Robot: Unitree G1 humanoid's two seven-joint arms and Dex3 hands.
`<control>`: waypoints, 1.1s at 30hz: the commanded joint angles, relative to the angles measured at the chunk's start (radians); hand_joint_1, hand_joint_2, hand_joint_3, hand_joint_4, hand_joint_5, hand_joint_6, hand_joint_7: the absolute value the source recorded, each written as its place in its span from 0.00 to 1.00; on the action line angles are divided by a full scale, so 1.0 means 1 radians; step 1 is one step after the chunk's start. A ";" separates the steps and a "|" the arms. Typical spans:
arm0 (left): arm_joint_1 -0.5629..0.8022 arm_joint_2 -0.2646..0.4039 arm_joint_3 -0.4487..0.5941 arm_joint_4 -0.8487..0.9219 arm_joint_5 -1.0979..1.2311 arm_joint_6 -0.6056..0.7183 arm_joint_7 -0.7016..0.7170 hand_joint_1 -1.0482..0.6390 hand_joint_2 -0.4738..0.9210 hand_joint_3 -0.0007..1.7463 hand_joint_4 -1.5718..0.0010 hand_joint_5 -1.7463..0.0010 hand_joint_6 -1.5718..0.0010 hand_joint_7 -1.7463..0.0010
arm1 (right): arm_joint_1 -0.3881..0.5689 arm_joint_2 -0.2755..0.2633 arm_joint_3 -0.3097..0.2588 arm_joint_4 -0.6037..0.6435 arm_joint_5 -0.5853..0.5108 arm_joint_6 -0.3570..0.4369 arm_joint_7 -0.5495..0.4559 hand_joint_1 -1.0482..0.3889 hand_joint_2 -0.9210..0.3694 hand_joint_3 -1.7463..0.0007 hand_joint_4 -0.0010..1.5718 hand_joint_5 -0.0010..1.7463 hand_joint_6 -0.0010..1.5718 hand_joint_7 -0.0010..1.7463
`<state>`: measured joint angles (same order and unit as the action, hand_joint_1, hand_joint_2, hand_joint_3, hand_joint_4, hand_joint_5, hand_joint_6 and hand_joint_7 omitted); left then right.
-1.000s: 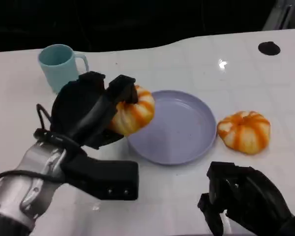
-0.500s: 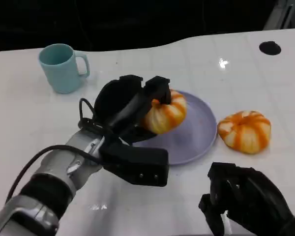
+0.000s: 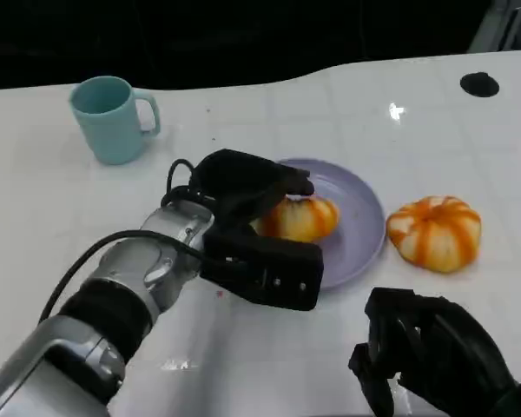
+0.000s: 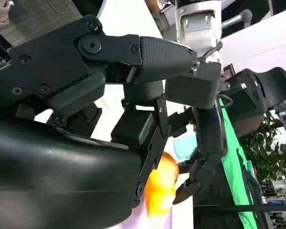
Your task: Grasp the bread from the table and place it into the plate.
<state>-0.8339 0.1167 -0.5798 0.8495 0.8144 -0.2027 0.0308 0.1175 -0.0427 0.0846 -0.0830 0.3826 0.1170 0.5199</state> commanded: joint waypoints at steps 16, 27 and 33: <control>0.130 0.152 0.051 -0.313 -0.083 -0.015 -0.134 0.09 1.00 0.31 0.88 0.86 0.80 0.99 | 0.012 -0.006 -0.008 -0.037 0.020 0.017 -0.009 0.08 0.13 0.62 0.77 0.95 0.65 0.87; 0.426 0.145 0.280 -0.474 -0.493 -0.253 -0.141 0.24 1.00 0.20 0.77 0.52 0.62 0.91 | 0.017 -0.008 -0.008 -0.047 0.018 0.024 -0.015 0.08 0.14 0.61 0.77 0.95 0.65 0.87; 0.552 0.116 0.349 -0.598 -0.766 -0.249 -0.294 0.29 1.00 0.18 0.77 0.24 0.70 0.52 | 0.019 -0.009 -0.005 -0.049 0.014 0.023 -0.014 0.08 0.14 0.60 0.76 0.96 0.65 0.88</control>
<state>-0.3279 0.2309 -0.2605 0.3146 0.1371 -0.4591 -0.2009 0.1308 -0.0426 0.0856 -0.1202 0.3914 0.1399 0.5101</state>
